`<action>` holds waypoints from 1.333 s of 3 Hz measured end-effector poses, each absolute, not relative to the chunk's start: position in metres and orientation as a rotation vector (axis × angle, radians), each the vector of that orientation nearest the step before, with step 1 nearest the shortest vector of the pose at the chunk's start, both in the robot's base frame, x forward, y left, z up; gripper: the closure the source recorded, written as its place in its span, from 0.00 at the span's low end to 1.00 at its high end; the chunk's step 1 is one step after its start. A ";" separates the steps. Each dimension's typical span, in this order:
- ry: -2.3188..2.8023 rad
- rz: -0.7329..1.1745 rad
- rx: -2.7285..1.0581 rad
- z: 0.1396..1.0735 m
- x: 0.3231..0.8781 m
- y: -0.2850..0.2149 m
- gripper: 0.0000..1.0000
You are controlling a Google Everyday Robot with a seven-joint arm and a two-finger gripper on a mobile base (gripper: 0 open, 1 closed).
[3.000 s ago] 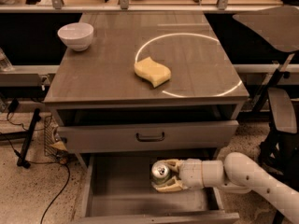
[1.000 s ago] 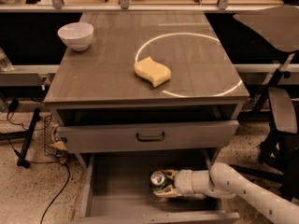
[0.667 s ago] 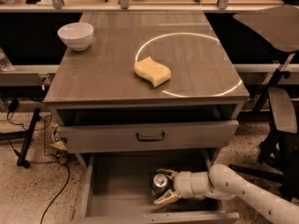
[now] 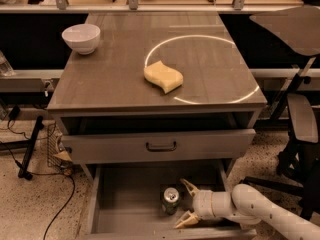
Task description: Place green can into middle drawer
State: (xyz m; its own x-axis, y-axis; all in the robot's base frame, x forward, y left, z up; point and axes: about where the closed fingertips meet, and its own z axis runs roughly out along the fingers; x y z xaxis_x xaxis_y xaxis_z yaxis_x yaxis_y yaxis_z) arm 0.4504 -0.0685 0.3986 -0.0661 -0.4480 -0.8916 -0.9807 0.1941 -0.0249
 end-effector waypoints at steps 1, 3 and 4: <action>1.702 0.767 -1.297 0.421 0.441 -0.103 0.00; 1.723 0.541 -1.071 0.538 0.430 -0.200 0.48; 1.705 0.454 -1.041 0.580 0.425 -0.229 0.72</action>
Offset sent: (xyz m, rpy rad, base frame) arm -0.0263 -0.1633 0.1400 0.0336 -0.0846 -0.4271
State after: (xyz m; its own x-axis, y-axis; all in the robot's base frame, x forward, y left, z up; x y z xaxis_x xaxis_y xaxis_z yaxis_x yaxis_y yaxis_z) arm 0.4255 -0.2294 0.5802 -0.0834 -0.4206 -0.9034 -0.8142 0.5515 -0.1816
